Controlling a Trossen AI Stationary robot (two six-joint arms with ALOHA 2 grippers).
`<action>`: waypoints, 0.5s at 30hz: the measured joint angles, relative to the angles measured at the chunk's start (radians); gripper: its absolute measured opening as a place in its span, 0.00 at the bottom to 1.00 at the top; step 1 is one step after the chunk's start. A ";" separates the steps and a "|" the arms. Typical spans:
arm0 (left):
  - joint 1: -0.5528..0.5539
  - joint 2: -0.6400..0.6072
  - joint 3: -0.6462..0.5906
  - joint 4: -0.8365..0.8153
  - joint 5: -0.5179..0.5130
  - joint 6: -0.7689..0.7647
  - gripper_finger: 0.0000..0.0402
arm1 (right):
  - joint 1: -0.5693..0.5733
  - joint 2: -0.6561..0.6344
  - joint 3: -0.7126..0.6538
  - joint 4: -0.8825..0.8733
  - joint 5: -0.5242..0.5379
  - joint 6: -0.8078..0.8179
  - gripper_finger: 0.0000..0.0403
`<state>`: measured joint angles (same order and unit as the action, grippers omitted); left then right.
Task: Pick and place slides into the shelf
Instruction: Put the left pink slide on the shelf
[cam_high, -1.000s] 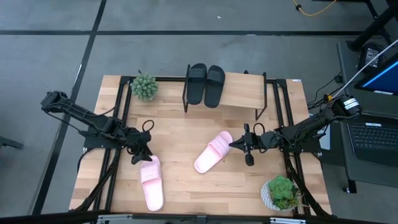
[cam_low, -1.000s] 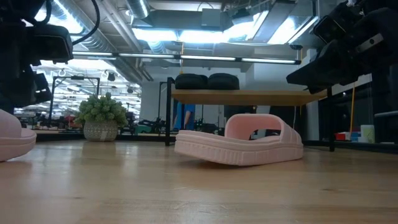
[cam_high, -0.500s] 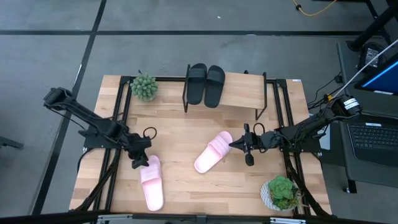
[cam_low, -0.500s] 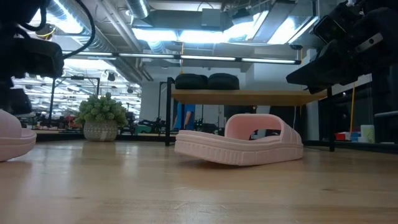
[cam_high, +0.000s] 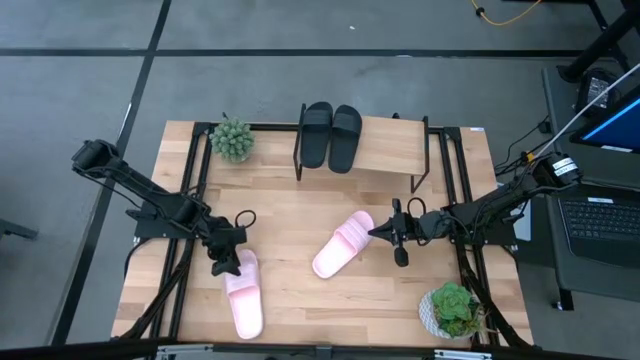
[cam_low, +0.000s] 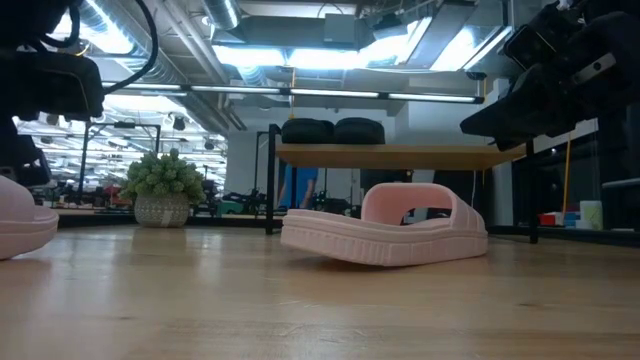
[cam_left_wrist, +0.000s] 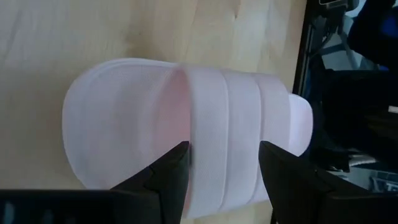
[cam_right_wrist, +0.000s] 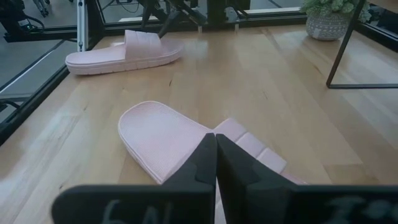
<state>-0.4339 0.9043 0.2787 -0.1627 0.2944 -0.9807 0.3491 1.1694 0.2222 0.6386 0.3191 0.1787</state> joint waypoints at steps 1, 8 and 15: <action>0.000 0.000 0.000 0.000 0.004 -0.004 0.45 | 0.000 0.000 0.000 0.000 0.000 -0.001 0.02; 0.000 0.030 0.000 0.001 0.022 -0.009 0.45 | 0.000 0.000 0.000 0.000 0.000 -0.002 0.02; 0.000 0.070 0.000 0.034 0.063 -0.012 0.45 | 0.000 0.000 0.000 0.000 0.000 -0.003 0.02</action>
<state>-0.4335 0.9741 0.2787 -0.1285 0.3573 -0.9928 0.3490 1.1697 0.2222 0.6384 0.3192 0.1753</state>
